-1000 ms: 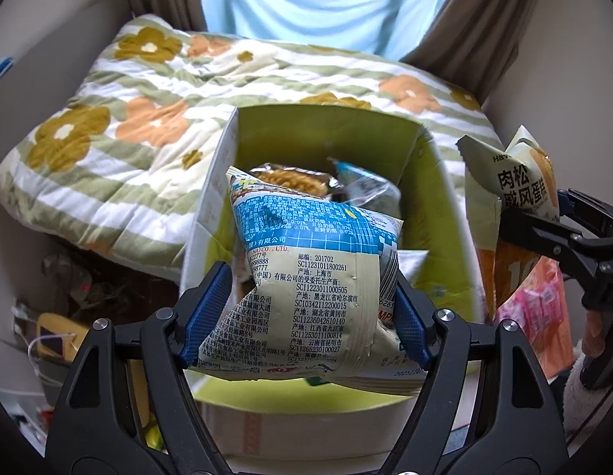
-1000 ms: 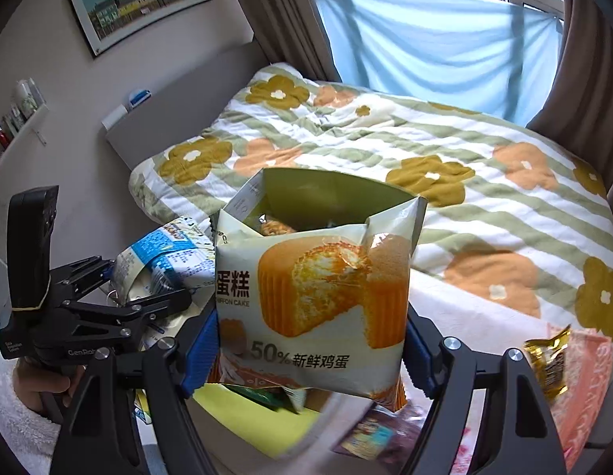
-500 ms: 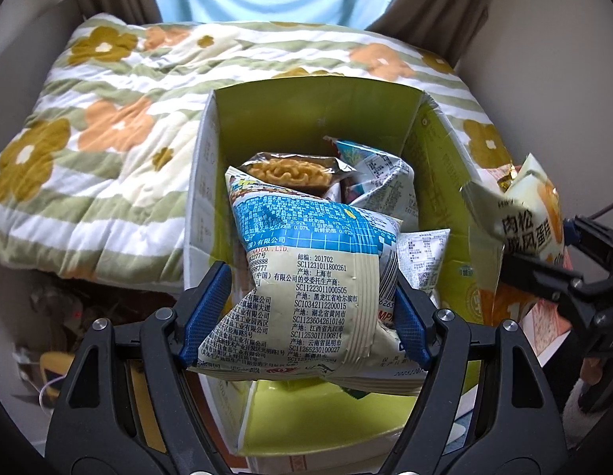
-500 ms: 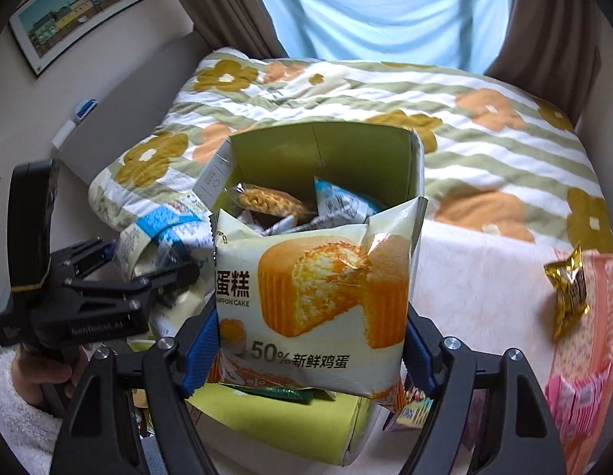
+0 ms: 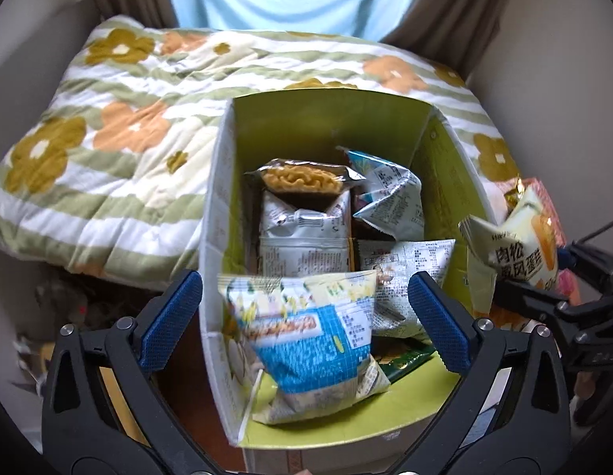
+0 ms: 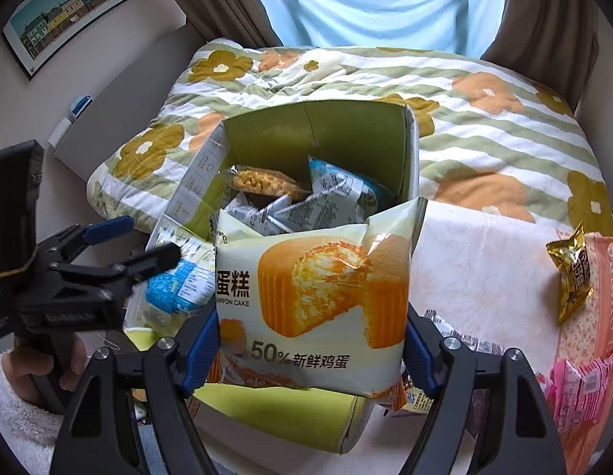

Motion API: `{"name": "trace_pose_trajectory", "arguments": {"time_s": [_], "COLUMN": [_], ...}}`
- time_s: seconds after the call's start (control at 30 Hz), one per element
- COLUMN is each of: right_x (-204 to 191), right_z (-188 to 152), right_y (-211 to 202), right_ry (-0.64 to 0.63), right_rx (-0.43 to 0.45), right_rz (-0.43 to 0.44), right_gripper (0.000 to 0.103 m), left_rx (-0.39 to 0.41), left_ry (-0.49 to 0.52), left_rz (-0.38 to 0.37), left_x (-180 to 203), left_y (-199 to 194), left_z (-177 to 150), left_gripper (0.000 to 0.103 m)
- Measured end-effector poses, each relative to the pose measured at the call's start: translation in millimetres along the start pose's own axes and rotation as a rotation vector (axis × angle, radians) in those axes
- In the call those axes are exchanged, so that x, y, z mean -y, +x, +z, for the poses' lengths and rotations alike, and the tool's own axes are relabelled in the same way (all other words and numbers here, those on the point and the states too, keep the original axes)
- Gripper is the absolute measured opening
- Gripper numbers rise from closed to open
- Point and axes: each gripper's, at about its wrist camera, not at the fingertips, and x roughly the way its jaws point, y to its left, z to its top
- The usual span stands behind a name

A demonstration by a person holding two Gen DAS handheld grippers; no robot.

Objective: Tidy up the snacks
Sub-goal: 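Open both grippers to release the chip bag and cake packet into the box, then move both grippers back to the remaining snacks on the table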

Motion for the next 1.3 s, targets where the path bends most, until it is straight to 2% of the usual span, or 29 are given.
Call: {"name": "trace_pose_trajectory", "arguments": {"time_s": [0.3, 0.4, 0.5, 0.53, 0.57, 0.67, 0.77, 0.87, 1.03, 1.3], "right_x": [-22, -30, -31, -32, -32, -35, -34, -35, -39, -34], "right_z": [-7, -8, -10, -12, -12, -16, -17, -18, -25, -32], "right_y": [20, 26, 25, 24, 22, 12, 11, 10, 2, -20], "right_ry": [-0.053, -0.076, -0.072, -0.069, -0.069, -0.083, -0.084, -0.076, -0.074, -0.047], "right_rx": [-0.035, -0.032, -0.010, 0.009, 0.028, 0.109, 0.116, 0.106, 0.119, 0.179], "right_rz": [0.020, 0.001, 0.007, 0.005, 0.009, -0.003, -0.037, -0.017, -0.032, -0.048], "right_gripper": [0.077, 0.078, 0.091, 0.099, 0.101, 0.102, 0.102, 0.102, 0.102, 0.102], "left_rx": [0.027, 0.039, 0.044, 0.043, 0.044, 0.045, 0.041, 0.040, 0.049, 0.080], "left_ry": [-0.068, -0.087, -0.093, -0.092, -0.089, -0.085, -0.082, -0.071, -0.062, -0.029], "left_rz": [0.023, 0.019, 0.016, 0.016, 0.016, 0.008, -0.001, -0.002, -0.011, -0.016], "left_x": [-23, -28, -29, -29, -29, -28, -26, -23, -22, -9], "left_y": [-18, -24, -28, -28, -30, -31, -32, -33, -36, -50], "left_z": [-13, -16, -18, -18, -19, -22, -24, -26, -29, -30], "left_gripper": [0.103, 0.103, 0.103, 0.103, 0.103, 0.103, 0.103, 0.103, 0.103, 0.103]}}
